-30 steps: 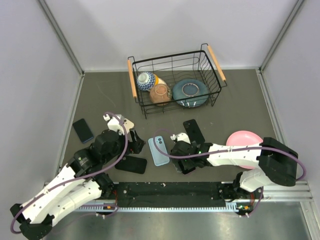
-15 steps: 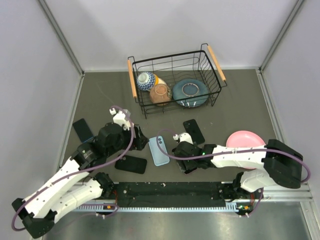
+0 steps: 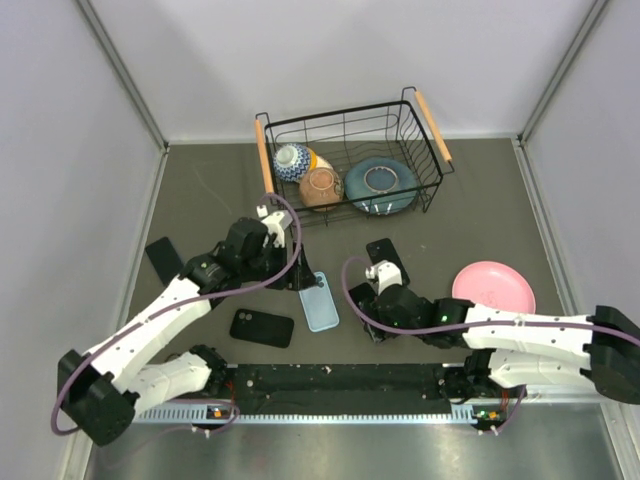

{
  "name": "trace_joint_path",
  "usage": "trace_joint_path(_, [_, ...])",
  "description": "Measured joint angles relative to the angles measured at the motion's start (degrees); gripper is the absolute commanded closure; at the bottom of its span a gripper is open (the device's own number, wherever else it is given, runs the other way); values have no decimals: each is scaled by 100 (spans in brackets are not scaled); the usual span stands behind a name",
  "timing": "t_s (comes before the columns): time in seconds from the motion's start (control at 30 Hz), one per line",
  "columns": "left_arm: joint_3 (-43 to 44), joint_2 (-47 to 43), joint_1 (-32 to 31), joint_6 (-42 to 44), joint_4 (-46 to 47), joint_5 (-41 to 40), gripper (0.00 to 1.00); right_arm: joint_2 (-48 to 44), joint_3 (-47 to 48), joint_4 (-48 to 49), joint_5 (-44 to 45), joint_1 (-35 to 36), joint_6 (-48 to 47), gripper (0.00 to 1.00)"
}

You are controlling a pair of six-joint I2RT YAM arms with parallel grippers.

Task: Put the phone into the phone case

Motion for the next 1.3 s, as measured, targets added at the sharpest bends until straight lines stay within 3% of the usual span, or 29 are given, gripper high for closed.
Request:
trace_joint_path(0.43, [376,1749,11,74,682,1803,26,-1578,-485,905,-332,81,-874,70])
trace_joint_path(0.73, [376,2020,13,-127,1178,2697,31,-2142,-610,1381,-693,118,-1235,70])
trace_joint_path(0.87, [363,2232,13,-326,1451,3032,47,-2118,-651,1434,-828,120,-1307,70])
trace_joint_path(0.9, [358,2258,13,-365,1502,3104,61,-2109,-673,1478,-859,120,-1307,70])
trace_joint_path(0.97, [339,2267,13,-422,1565,3228,75,-2098,-710,1519,-892,127,-1311,68])
trace_joint_path(1.0, [334,2264,13,-459,1598,3281,88,-2098,-726,1521,-905,127,-1327,66])
trace_joint_path(1.07, [323,2264,15,-555,1661,3394,99,-2096,-745,1512,-920,129,-1355,61])
trace_joint_path(1.1, [319,2260,13,-675,1690,3405,100,-2085,-748,1499,-911,131,-1397,57])
trace_joint_path(1.23, [199,2223,22,-765,1838,3521,100,-2135,-745,1493,-866,144,-1226,16])
trace_joint_path(1.3, [149,2199,24,-798,1836,3526,100,-2269,-743,1482,-804,146,-938,9])
